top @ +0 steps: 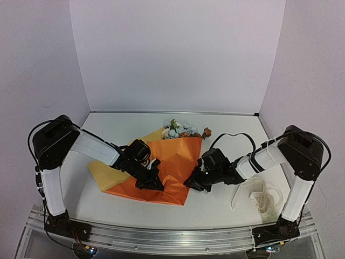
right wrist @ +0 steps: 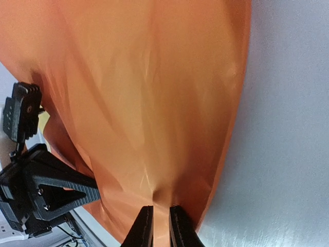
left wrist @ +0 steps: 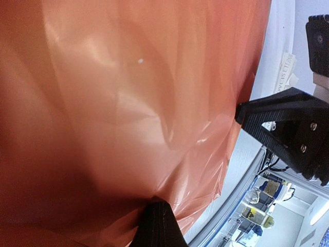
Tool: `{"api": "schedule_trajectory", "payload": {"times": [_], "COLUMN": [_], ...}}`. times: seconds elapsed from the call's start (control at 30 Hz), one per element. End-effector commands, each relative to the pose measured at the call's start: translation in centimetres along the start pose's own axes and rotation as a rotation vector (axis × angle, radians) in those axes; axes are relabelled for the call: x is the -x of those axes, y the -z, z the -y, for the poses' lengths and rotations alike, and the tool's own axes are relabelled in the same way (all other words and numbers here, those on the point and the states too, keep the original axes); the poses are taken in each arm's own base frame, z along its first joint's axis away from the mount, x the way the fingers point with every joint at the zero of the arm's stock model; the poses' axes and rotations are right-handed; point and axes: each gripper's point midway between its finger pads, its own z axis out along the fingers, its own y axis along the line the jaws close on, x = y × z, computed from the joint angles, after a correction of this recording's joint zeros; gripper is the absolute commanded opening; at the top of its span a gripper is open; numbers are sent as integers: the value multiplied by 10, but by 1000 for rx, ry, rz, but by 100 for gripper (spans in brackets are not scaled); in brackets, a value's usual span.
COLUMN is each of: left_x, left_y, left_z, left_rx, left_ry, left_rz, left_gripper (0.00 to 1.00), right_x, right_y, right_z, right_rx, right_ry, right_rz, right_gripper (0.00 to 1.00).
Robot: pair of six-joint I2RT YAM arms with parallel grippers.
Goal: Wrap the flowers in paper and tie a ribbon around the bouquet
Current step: Press the fold line on the 2/3-folded wrapping paper.
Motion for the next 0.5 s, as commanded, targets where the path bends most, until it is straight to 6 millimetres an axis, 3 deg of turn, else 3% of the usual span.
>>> {"api": "schedule_trajectory", "payload": {"times": [0.0,0.27,0.47], "left_x": [-11,-9,-8], "left_y": [-8,-7,-5], "left_z": [-46,-45,-44], "left_rx": [165,169,171], "left_ry": [59,49,49], "left_rz": [-28,-32,-29], "left_gripper": [0,0,0], "right_x": [27,76,125], "right_y": [-5,-7,-6], "right_z": [8,14,22], "right_rx": [-12,4,16], "right_ry": [-55,-124,-179], "right_rz": [34,88,150], "right_gripper": [14,14,14]}}
